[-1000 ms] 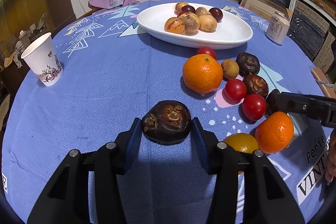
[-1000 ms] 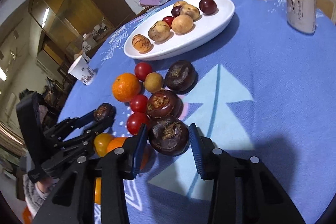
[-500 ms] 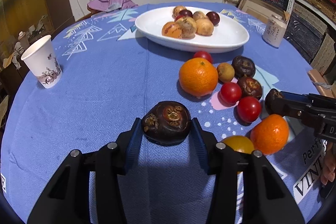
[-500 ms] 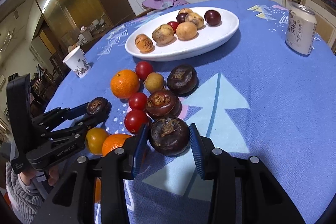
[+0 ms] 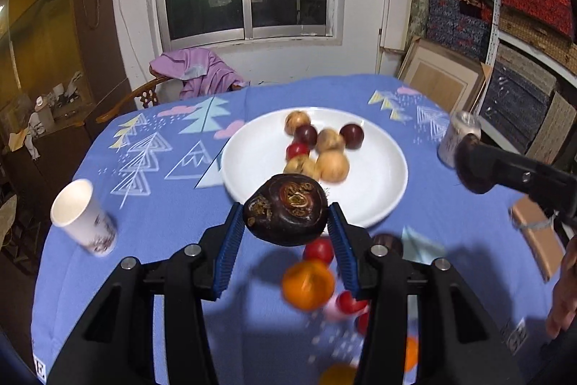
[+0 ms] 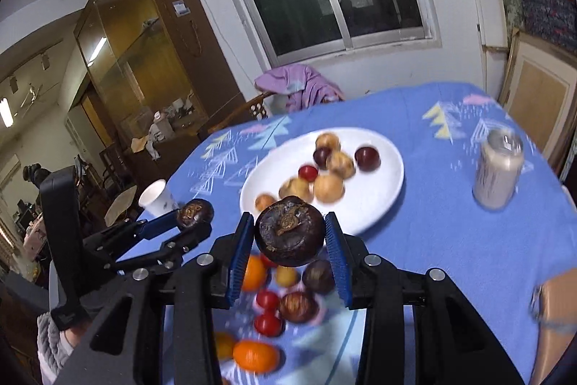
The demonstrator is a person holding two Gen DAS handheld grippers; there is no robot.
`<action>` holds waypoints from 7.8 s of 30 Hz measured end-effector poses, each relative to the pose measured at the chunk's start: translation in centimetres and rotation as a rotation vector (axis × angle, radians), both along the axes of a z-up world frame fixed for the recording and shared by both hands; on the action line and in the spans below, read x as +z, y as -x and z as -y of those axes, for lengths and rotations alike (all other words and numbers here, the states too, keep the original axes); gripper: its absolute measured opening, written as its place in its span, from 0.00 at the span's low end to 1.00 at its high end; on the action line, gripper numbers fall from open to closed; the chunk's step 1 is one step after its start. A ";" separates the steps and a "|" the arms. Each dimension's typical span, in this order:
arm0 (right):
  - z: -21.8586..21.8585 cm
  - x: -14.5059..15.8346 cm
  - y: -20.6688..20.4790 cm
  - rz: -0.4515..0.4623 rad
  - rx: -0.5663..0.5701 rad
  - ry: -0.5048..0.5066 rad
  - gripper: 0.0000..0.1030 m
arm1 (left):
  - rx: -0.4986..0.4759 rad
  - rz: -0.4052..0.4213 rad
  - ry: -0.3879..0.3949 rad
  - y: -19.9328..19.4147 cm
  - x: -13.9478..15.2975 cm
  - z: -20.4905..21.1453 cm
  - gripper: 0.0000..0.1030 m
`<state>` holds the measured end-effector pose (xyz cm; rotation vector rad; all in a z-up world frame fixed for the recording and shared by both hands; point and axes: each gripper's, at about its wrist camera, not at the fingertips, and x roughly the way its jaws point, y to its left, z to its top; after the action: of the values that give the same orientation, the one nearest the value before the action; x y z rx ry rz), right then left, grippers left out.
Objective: Organize fruits
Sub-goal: 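Carry the dark fruit onto the plate and open the left tool while the right tool releases its fruit there, then move both open tools back toward the remaining oranges, then grasp a yellow-orange fruit with the left tool while the right tool grasps a mandarin orange, then lower the yellow-orange fruit onto the plate with the left tool while the right tool releases its orange there, then move both open tools back toward the fruit cluster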
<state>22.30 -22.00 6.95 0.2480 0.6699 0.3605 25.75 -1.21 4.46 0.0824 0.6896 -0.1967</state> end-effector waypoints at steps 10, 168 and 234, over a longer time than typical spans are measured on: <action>-0.1 -6.0 -8.8 -0.137 -0.065 0.055 0.40 | -0.053 -0.100 -0.019 -5.7 -4.9 4.0 0.45; -3.3 -9.0 -8.4 -0.126 0.028 0.265 0.38 | 0.021 -0.022 -0.021 -9.0 -6.3 1.3 0.38; -8.4 -10.0 9.5 -0.036 0.211 0.360 0.66 | 0.173 -0.124 -0.022 4.6 -9.2 -4.7 0.96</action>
<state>12.77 -13.56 -3.06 -0.1604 0.7852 0.4297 21.15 3.51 -4.79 0.0310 0.8179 -0.0285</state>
